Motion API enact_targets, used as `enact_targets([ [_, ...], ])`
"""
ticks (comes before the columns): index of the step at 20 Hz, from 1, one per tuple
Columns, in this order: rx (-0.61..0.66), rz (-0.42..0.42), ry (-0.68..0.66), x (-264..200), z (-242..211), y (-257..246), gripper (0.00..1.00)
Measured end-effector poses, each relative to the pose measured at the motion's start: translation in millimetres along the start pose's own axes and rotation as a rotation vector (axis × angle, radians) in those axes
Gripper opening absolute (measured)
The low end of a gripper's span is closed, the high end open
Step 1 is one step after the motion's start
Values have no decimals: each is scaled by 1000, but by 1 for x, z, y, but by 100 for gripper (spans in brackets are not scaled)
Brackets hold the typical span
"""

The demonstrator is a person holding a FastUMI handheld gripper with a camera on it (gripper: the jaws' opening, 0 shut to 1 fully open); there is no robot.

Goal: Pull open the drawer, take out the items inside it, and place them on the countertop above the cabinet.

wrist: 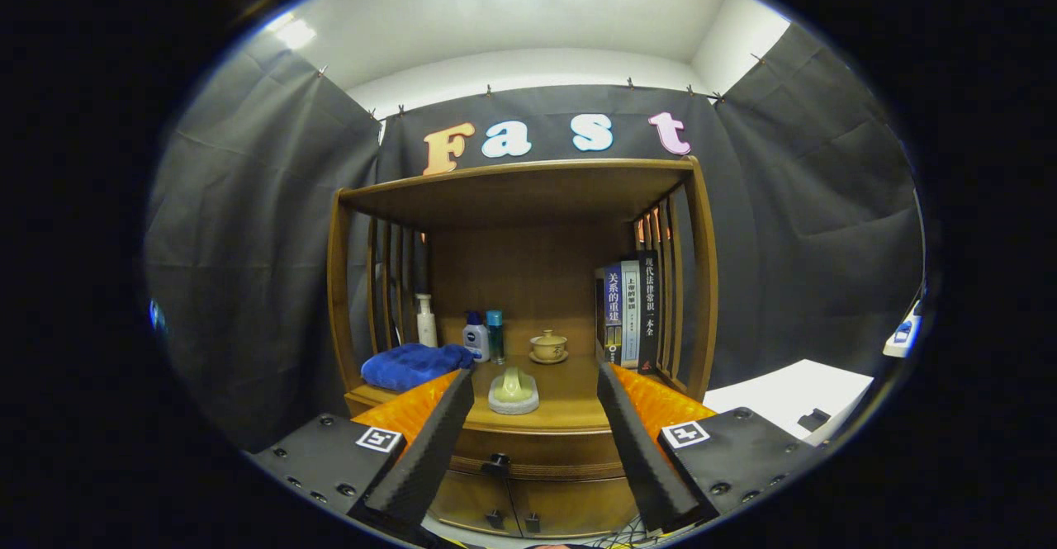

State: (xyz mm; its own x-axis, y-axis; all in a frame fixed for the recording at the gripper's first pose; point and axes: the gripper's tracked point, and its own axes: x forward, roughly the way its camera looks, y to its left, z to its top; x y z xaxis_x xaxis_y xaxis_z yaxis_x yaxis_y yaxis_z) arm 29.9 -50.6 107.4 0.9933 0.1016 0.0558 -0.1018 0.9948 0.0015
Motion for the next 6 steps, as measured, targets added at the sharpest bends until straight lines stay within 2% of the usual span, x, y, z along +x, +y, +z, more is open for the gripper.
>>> enact_targets([
  [6,2,1,-8,-1,1,0,96],
])
